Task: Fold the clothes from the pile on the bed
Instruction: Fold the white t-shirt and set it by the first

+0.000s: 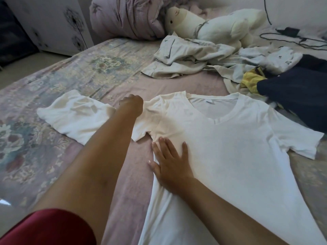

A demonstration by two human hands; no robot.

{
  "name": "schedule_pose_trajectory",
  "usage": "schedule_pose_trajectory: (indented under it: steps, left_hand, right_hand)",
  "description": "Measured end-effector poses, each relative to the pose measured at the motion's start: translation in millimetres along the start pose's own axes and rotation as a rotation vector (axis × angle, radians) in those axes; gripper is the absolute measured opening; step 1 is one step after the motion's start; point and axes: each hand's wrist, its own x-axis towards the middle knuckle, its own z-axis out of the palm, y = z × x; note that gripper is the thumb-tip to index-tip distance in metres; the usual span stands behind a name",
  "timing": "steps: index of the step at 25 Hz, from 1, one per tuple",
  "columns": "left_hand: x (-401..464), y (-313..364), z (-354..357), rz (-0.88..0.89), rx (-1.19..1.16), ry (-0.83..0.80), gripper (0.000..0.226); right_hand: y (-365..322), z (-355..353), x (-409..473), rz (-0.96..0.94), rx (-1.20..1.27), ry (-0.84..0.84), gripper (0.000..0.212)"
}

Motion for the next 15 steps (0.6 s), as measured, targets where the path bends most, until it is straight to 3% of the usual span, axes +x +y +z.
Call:
schedule_pose_trajectory:
  steps: [5,8,10,12,15]
  left_hand:
    - [1,0,-25,-0.028,-0.201,-0.109,0.032]
    - [-7,13,-46,0.024,-0.478,-0.091,0.017]
    - [-9,34,-62,0.127,-0.513,-0.115,0.013]
    - [-13,63,-68,0.175,-0.601,-0.222,0.027]
    - [-17,94,-59,0.194,-1.150,-0.480,0.037]
  right_hand:
    - [1,1,1,-0.016,0.047,0.028,0.056]
    - [6,-10,6,0.075,0.363,0.245,0.050]
    - [21,-28,17,0.302,0.787,0.255,0.043]
    - [42,-37,38,0.591,1.141,0.226,0.038]
    - [73,-40,69,0.865,1.376,0.311,0.043]
